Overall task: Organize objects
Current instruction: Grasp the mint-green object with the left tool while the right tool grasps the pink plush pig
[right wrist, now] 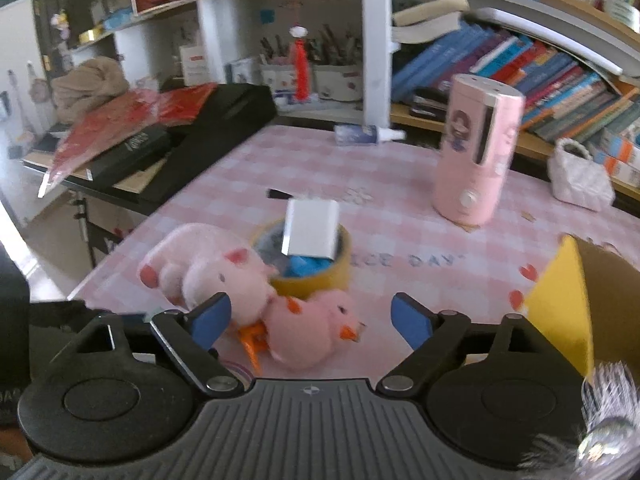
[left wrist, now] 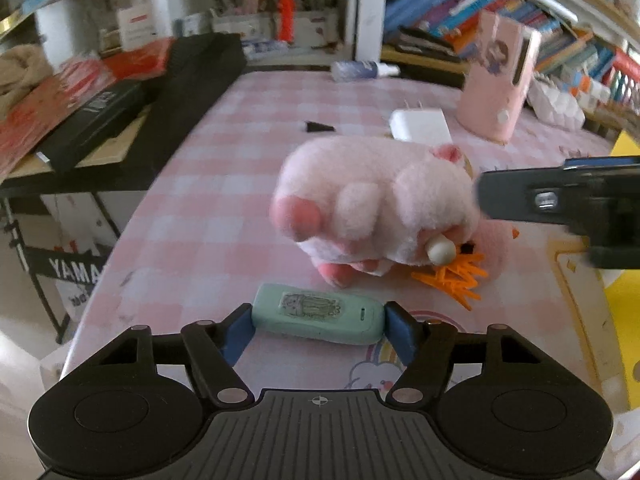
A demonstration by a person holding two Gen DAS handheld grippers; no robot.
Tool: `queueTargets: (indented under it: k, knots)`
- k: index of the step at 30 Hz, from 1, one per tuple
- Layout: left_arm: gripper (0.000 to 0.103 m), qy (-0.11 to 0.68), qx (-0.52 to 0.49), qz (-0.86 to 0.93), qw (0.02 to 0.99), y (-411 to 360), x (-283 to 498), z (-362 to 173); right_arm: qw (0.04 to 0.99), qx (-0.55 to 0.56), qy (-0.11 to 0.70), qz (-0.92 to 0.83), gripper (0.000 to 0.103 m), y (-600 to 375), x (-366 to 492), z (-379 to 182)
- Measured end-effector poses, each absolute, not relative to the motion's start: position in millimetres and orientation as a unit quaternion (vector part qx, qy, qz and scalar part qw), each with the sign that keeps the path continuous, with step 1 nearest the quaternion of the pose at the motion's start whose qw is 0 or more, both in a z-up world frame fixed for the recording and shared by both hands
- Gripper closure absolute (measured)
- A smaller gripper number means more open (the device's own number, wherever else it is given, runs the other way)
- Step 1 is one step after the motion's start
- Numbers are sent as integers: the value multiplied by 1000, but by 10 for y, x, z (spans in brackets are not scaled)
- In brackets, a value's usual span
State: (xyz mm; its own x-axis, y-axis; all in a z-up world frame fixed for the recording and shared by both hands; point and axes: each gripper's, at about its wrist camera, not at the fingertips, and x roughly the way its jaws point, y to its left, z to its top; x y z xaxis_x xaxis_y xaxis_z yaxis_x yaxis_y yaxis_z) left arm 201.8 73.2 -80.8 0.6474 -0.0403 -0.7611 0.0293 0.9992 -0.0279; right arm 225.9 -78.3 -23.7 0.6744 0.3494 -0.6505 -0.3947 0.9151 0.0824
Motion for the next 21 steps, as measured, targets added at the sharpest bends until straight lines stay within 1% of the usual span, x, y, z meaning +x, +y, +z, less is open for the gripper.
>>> queueTargets:
  k: [4, 11, 12, 13, 15, 16, 18, 21]
  knots:
    - [33, 413, -25, -3, 910, 872, 1881, -703, 902, -54, 350, 248, 12, -569, 2366, -242]
    - [33, 420, -51, 32, 906, 1089, 1740, -647, 861, -165, 350, 331, 12, -11, 2542, -438]
    - [33, 419, -51, 35, 906, 1101, 1726, -636, 859, -180, 344, 335, 13, 39, 2556, -473]
    - [33, 418, -51, 37, 906, 1112, 1714, -619, 857, -192, 340, 337, 18, 85, 2570, -504]
    - [33, 413, -53, 41, 908, 1126, 1690, -577, 856, -202, 337, 337, 32, 120, 2594, -538]
    - [33, 409, -55, 42, 910, 1132, 1676, -551, 858, -193, 335, 339, 36, 105, 2602, -528]
    - [33, 403, -59, 41, 912, 1142, 1643, -502, 861, -160, 332, 350, 40, 45, 2601, -457]
    - [33, 391, -61, 33, 918, 1128, 1598, -422, 876, -124, 300, 357, 40, -51, 2504, -263]
